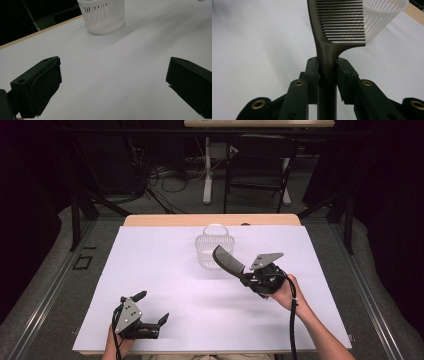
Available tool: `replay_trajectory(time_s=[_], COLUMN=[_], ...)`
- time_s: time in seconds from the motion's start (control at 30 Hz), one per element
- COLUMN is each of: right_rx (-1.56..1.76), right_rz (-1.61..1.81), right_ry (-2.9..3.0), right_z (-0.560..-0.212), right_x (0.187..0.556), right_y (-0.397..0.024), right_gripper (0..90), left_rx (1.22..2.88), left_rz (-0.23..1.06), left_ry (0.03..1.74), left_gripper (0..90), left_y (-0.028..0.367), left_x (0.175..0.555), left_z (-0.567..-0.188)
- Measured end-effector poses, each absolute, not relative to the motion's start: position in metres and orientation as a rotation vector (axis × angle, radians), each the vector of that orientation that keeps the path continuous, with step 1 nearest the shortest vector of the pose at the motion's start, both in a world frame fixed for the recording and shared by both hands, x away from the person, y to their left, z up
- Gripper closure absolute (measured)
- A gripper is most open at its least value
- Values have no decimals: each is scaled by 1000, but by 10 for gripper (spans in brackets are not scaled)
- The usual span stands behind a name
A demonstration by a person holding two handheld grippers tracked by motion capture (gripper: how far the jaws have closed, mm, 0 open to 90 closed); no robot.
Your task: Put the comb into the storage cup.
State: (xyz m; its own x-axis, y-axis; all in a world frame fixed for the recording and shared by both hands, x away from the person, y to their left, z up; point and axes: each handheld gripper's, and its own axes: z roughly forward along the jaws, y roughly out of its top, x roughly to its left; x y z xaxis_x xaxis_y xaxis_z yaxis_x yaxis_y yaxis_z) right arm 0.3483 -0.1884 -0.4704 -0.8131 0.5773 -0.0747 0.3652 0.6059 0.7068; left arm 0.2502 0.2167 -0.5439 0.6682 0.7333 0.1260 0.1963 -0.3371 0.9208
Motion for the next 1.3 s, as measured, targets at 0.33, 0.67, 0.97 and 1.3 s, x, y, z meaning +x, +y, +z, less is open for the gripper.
replay_trajectory(time_s=[0.33,0.67,0.97,1.3], right_rx=[782,805,813,812], right_rz=[1056,1088,1109,1126], right_ry=[2490,2440,2403,2377], right_z=[-466,-463,-460,-459], right_x=[350,352,352,353], right_y=[-192,-195,-198,-200], right_gripper=[725,724,725,725], left_rx=[1870,1867,1867,1871], left_rz=[662,667,667,668], left_ry=[732,736,740,735], left_gripper=[2,2,2,2], left_y=[217,218,218,218], left_x=[250,249,249,249], left_z=[-544,-544,-544,-544])
